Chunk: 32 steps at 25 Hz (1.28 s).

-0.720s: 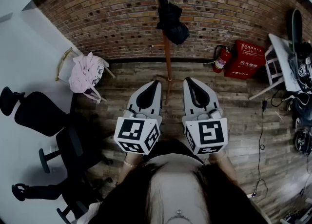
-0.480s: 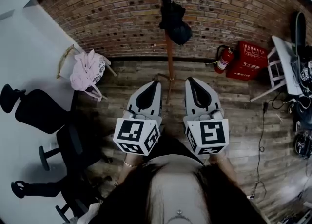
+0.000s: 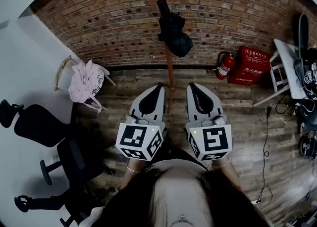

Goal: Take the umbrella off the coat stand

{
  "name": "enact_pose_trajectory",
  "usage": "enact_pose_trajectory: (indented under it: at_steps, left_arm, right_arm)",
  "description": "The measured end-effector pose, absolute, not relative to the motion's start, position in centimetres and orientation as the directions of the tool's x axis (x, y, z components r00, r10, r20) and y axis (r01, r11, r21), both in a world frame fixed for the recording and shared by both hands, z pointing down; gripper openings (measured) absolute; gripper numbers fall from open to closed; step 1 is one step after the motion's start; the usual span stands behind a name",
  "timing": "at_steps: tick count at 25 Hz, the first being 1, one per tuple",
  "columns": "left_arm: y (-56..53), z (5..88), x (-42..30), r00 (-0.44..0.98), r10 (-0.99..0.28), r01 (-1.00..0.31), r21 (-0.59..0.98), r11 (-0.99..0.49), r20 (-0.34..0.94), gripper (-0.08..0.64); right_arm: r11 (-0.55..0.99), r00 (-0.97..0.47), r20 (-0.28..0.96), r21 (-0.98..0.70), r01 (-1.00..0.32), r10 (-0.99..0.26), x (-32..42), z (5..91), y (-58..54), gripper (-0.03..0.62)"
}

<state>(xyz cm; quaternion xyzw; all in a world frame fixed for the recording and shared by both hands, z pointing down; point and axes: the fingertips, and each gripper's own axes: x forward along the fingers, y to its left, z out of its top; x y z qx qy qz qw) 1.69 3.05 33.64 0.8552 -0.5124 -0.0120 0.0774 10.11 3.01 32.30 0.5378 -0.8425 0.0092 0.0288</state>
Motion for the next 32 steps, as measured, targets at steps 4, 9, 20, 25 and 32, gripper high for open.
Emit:
enact_pose_trajectory:
  at_steps: [4,9,20,25,32]
  left_arm:
    - [1.1,33.6,1.2,0.488,-0.871,-0.867,0.146,-0.477,0.054,0.008]
    - [-1.9,33.4,-0.3,0.494,-0.868,-0.862,0.154,-0.483,0.046,0.008]
    - [-7.2,33.4,-3.5,0.546,-0.837,-0.829,0.165,-0.534,0.039,0.008]
    - [-9.6,33.6,-4.8,0.580,-0.813,-0.806,0.168,-0.568,0.036,0.008]
    - [-12.0,33.9,-6.2,0.634,-0.772,-0.766,0.168,-0.621,0.038,0.008]
  right_arm:
    - [0.402,-0.401,0.048,0.012,-0.916,-0.915,9.9,32.1,1.1,0.035]
    - [0.379,-0.378,0.038,0.017,-0.925,-0.925,8.9,31.8,-1.8,0.035]
    - [0.319,-0.317,0.046,0.046,-0.947,-0.947,6.2,31.7,-7.1,0.037]
    - [0.296,-0.293,0.059,0.061,-0.953,-0.954,4.8,31.9,-9.4,0.037]
    - [0.251,-0.246,0.075,0.062,-0.966,-0.966,3.3,32.4,-11.5,0.037]
